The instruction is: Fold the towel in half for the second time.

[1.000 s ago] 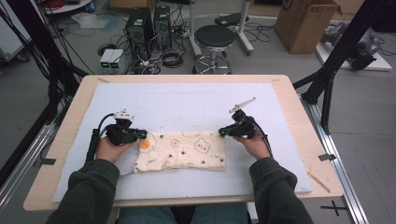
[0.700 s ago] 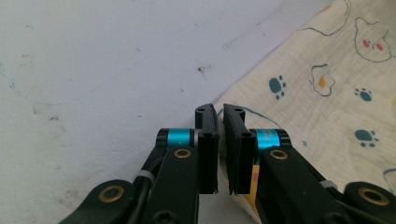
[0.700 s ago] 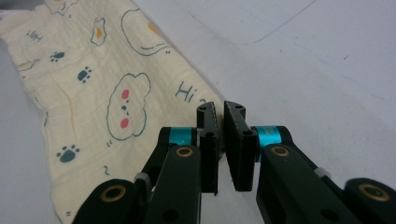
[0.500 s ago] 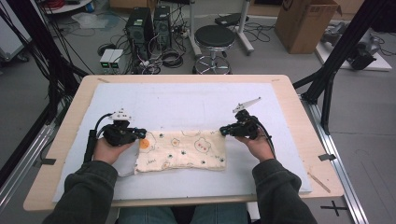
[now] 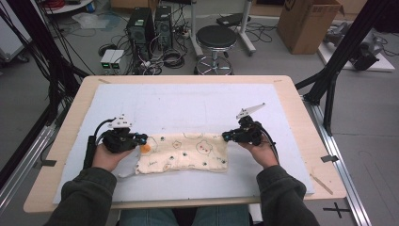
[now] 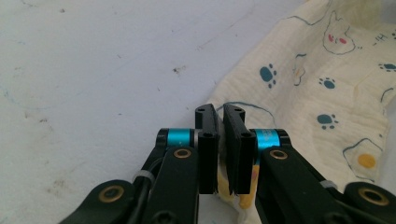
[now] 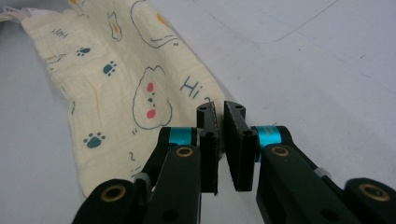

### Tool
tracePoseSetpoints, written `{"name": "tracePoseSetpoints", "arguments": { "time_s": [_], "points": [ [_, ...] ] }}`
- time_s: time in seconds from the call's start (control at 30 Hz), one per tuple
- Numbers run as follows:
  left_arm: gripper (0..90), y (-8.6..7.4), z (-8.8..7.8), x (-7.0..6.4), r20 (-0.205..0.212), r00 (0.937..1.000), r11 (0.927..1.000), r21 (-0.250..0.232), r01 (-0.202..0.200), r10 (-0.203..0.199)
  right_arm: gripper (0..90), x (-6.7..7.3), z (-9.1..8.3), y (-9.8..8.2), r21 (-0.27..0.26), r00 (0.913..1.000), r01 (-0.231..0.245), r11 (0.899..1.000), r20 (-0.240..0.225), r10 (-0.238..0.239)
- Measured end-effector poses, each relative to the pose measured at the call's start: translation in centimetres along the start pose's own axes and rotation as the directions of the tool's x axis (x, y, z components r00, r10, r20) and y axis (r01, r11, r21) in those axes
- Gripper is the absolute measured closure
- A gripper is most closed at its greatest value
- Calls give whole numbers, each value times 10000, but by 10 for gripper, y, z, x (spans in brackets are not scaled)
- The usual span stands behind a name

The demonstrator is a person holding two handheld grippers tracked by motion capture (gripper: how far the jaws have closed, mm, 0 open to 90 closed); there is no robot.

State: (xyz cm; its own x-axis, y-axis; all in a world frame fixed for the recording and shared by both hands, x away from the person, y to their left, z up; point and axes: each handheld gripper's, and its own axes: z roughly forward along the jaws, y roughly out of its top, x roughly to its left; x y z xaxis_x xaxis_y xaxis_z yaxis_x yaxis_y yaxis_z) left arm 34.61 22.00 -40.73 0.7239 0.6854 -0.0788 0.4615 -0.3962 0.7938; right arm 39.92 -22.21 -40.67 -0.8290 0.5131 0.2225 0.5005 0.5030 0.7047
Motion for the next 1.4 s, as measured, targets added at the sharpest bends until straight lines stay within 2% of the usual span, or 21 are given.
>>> {"name": "tracePoseSetpoints", "arguments": {
  "time_s": [0.13,0.4,0.53,0.83,1.03,1.13,1.4],
  "points": [
    [840,-5,-4,-2,-8,10000,9999,-167,22,-22,845,4,-3,-3,-177,9999,99,9998,-48,-99],
    [839,-8,-13,-10,26,9996,9983,-502,-289,291,845,18,-6,-3,-339,9981,560,9979,-225,-568],
    [837,-12,-17,-14,117,9995,9974,-660,-285,294,845,23,-8,-7,-402,9974,609,9973,-358,-623],
    [835,-19,-20,-22,277,9984,9970,-618,-473,491,844,32,-10,-18,-371,9961,703,9968,-508,-722],
    [833,-22,-22,-28,351,9957,9953,-491,-836,854,843,39,-12,-23,-337,9948,803,9962,-603,-823],
    [829,-25,-23,-32,357,9952,9947,-504,-893,911,842,42,-12,-27,-334,9947,748,9966,-676,-769],
    [829,-37,-25,-39,454,9930,9938,-291,-1076,1088,841,49,-11,-33,-171,9928,1040,9944,-573,-1049]
  ]
}}
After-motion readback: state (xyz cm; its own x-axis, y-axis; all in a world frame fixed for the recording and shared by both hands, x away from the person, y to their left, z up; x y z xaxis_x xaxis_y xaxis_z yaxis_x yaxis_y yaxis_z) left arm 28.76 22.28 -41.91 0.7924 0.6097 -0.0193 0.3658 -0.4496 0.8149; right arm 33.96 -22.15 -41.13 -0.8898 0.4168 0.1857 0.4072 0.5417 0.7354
